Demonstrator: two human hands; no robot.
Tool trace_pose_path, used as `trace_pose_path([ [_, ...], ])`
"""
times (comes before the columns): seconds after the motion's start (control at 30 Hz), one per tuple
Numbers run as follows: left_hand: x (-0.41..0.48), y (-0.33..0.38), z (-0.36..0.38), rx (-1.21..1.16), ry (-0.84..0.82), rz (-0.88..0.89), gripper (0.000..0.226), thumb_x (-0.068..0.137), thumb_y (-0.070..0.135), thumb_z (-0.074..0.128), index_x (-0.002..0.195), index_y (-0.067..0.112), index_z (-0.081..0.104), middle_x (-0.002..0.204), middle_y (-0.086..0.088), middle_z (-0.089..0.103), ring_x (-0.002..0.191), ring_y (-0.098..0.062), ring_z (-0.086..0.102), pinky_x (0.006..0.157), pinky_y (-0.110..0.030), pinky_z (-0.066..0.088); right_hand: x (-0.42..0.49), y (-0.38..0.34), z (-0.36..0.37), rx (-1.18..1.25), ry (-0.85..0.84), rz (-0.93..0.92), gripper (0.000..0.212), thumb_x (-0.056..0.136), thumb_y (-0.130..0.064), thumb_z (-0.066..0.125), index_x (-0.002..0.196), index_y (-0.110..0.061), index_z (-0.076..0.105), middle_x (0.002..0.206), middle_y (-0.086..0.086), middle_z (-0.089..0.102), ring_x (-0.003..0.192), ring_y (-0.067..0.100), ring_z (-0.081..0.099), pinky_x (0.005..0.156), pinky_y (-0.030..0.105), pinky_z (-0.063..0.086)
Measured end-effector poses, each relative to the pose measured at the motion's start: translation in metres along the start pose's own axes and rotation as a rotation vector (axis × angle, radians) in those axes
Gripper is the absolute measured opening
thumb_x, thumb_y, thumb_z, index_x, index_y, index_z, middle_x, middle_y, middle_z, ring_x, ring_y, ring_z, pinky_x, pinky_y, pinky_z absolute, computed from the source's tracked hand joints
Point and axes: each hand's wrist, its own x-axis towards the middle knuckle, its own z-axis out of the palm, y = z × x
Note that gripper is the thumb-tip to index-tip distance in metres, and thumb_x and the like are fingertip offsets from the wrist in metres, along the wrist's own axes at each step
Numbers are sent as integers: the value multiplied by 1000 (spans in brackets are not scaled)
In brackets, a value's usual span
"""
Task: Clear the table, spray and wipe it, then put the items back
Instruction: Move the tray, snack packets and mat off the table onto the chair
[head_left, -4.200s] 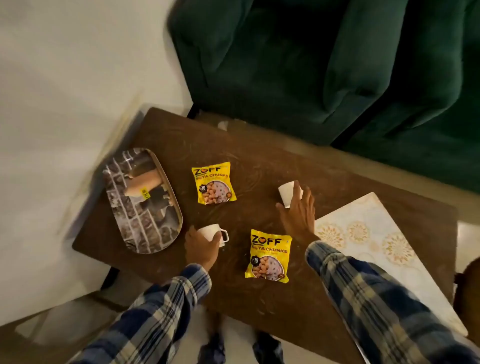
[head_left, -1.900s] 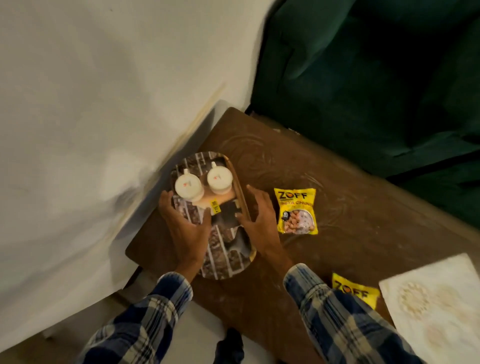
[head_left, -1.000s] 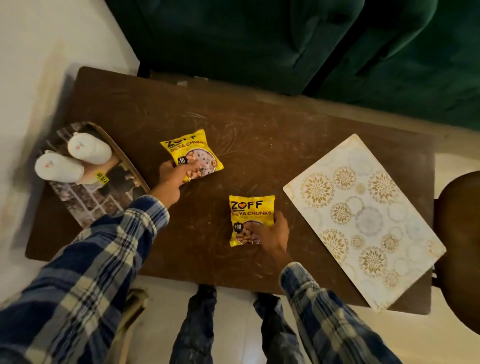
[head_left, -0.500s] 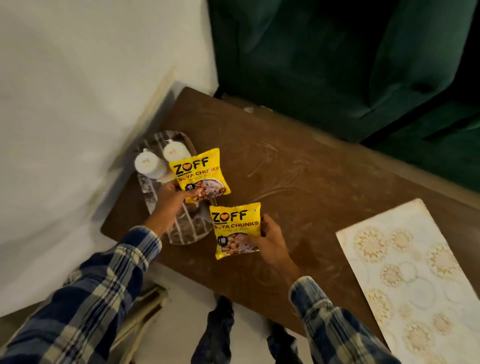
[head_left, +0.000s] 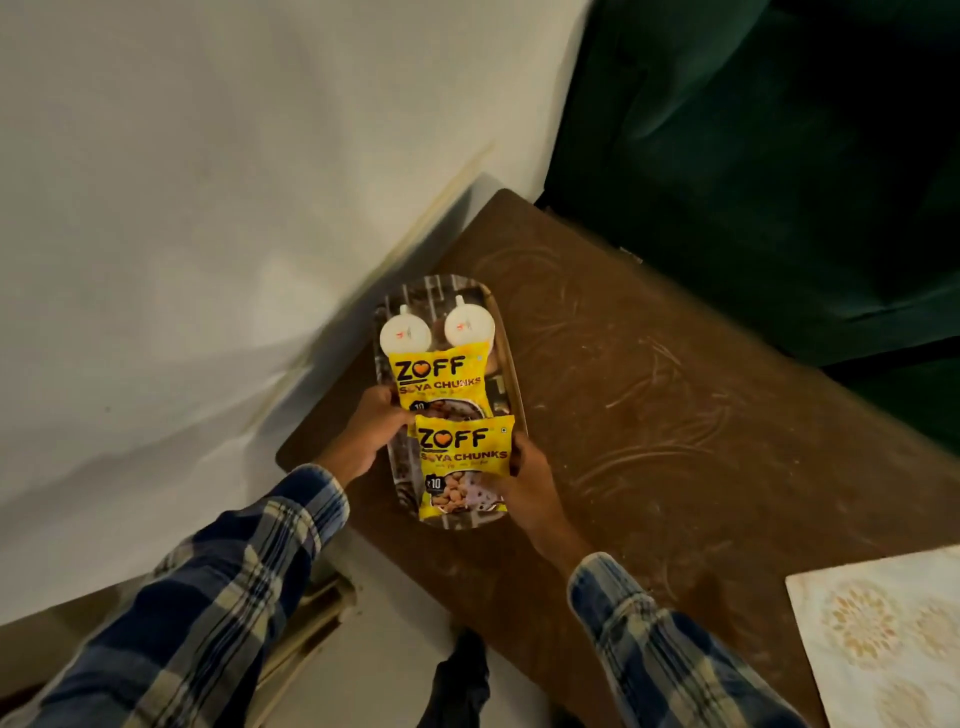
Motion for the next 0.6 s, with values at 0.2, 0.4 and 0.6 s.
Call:
trace_pose_path([
  [0.2,7,5,-6,-40,-103,-36,35,81,6,78,114,9,69,107,-3,76,98,-17,71,81,-32,57,6,-2,0,-101,-3,-34,49,79,-2,81,114,-30,63,109,-8,75,101,7,71,84,29,59],
  [0.4,3,11,-3,-69,-76,-44,34,77,9,82,108,13,70,103,0,76,97,-16,70,80,-34,49,8,-10,2,-174,-55,-67,56,84,-2,76,131,-25,57,116,-12,70,107,6,66,88,25,53],
  [0.6,-18,3,-1,-267,30,84,27,80,15,80,105,14,69,100,-4,77,89,-17,74,79,-33,56,3,-16,-4,-177,47,-81,41,83,-27,83,117,-28,61,106,-14,69,94,-4,67,79,19,55],
])
